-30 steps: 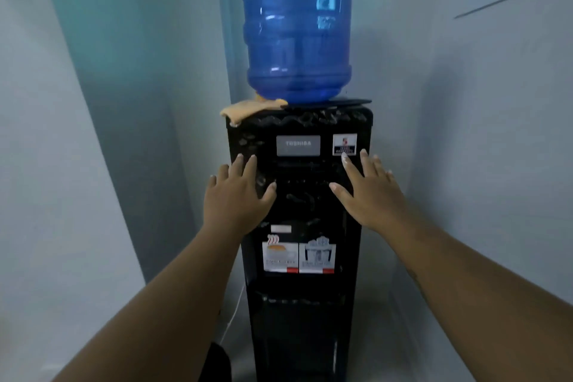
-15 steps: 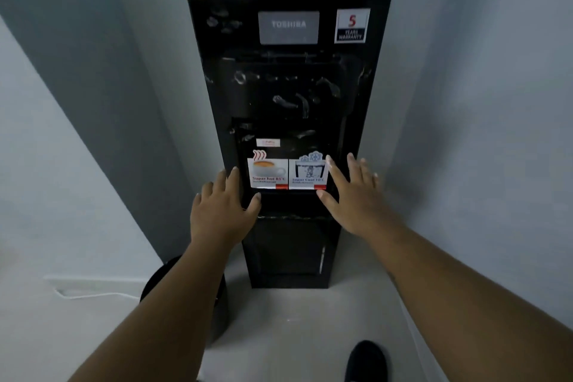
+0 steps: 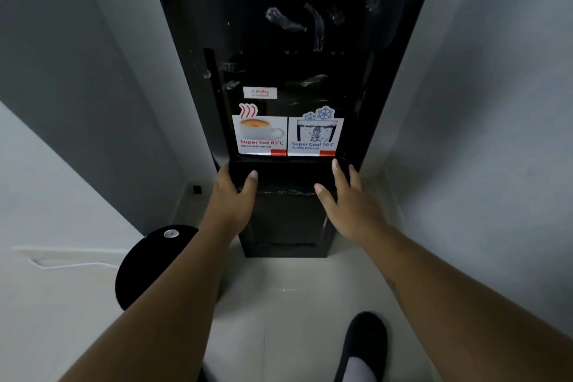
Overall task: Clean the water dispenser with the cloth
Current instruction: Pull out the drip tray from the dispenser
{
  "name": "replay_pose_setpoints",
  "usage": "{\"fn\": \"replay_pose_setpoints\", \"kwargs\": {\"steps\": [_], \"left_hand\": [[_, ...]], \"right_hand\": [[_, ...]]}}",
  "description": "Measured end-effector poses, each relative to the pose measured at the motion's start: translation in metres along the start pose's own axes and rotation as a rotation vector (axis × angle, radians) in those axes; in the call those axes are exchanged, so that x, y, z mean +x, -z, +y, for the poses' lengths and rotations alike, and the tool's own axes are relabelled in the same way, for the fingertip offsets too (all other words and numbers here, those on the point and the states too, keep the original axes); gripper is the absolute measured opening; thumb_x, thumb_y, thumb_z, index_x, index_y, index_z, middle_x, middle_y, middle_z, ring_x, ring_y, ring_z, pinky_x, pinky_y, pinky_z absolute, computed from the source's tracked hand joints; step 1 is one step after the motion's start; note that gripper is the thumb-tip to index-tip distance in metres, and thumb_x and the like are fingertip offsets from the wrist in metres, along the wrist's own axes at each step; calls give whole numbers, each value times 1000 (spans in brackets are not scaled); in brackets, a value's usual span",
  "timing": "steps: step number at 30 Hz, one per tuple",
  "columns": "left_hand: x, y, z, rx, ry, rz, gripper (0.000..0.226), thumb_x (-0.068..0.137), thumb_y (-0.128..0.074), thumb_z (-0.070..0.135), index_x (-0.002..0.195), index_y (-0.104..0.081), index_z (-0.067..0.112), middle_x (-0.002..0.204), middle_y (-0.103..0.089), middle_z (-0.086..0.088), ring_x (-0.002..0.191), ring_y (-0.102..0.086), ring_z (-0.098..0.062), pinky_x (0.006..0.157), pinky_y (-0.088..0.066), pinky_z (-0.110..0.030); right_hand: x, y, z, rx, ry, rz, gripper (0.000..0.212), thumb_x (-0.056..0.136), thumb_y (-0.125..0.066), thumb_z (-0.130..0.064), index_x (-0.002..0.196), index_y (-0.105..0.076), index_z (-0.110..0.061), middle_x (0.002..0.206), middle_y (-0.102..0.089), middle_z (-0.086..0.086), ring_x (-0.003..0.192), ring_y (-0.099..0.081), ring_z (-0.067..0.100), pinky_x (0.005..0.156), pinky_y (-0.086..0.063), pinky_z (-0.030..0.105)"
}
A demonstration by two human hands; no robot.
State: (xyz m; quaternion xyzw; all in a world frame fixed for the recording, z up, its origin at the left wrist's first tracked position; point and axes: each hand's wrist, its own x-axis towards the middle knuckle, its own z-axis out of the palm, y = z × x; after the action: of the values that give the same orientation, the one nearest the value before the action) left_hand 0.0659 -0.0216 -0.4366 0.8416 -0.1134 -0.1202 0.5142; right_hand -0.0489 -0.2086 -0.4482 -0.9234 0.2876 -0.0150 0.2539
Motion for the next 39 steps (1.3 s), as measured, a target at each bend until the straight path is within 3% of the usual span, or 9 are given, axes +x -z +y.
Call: {"fn": "replay_pose_setpoints", "kwargs": {"steps": [2, 5, 8, 10, 14, 20, 24, 32, 39], "left_hand": [[10, -5, 2, -104, 87, 50, 60, 100, -46, 48, 149, -31, 16, 136, -51, 1, 131, -46, -22, 99, -37, -31], [30, -8, -5, -154, 249, 52, 68, 94, -34, 67, 137, -48, 15, 131, -59, -5, 115, -60, -29, 94, -50, -40], [43, -8, -6, -304, 416, 36, 66, 99, -25, 63, 130, -53, 12, 114, -66, -17, 89, -69, -33, 66, -57, -36], [50, -7, -6, -374, 488, 3, 66, 100, -23, 62, 131, -52, 11, 111, -67, -19, 85, -70, -33, 62, -57, -37], [54, -7, -9, -386, 483, -22, 65, 101, -23, 61, 125, -56, 10, 104, -70, -19, 79, -71, -32, 61, -58, -37], [57, -7, -11, -321, 457, 5, 68, 101, -23, 59, 123, -58, 6, 101, -70, -19, 67, -68, -25, 42, -51, -25], [57, -5, -9, -287, 448, -6, 66, 102, -21, 59, 122, -55, 6, 102, -68, -18, 70, -66, -25, 42, -49, -25], [56, -6, -3, -316, 518, 5, 57, 102, -21, 58, 112, -51, 11, 88, -62, -13, 67, -62, -26, 44, -46, -30], [66, 2, 9, -278, 466, 1, 69, 102, -19, 58, 129, -51, 4, 94, -64, -21, 60, -61, -29, 41, -47, -29]], "right_hand": [[8, -5, -1, 224, -15, 27, 69, 98, -31, -60, 155, -1, -33, 162, -9, 3, 145, -25, 29, 111, -31, 48], [19, -7, -6, 494, -75, 119, 63, 101, -34, -51, 154, -11, -26, 155, -31, 8, 137, -39, 28, 105, -36, 42], [28, -4, -7, 609, -195, 211, 47, 103, -32, -46, 138, -33, -15, 119, -58, 11, 105, -57, 29, 80, -45, 34], [39, -3, -4, 737, -298, 234, 42, 103, -31, -47, 122, -43, -12, 100, -59, 5, 96, -60, 28, 81, -53, 45], [49, 0, -4, 1072, -500, 16, 53, 102, -26, -54, 128, -50, -14, 117, -59, 4, 97, -63, 25, 68, -60, 36], [54, -4, -9, 1023, -539, 46, 63, 101, -24, -58, 143, -43, -15, 142, -51, 8, 73, -67, 19, 52, -57, 28], [52, -2, -10, 1013, -538, 53, 60, 102, -25, -55, 145, -41, -16, 145, -46, 7, 72, -64, 17, 61, -60, 31], [54, 4, -9, 965, -500, 83, 61, 102, -26, -55, 141, -45, -11, 138, -55, 10, 60, -69, 18, 53, -58, 30], [60, 15, -15, 969, -499, 104, 63, 101, -27, -56, 136, -49, -9, 133, -58, 11, 69, -71, 24, 47, -54, 26]]}}
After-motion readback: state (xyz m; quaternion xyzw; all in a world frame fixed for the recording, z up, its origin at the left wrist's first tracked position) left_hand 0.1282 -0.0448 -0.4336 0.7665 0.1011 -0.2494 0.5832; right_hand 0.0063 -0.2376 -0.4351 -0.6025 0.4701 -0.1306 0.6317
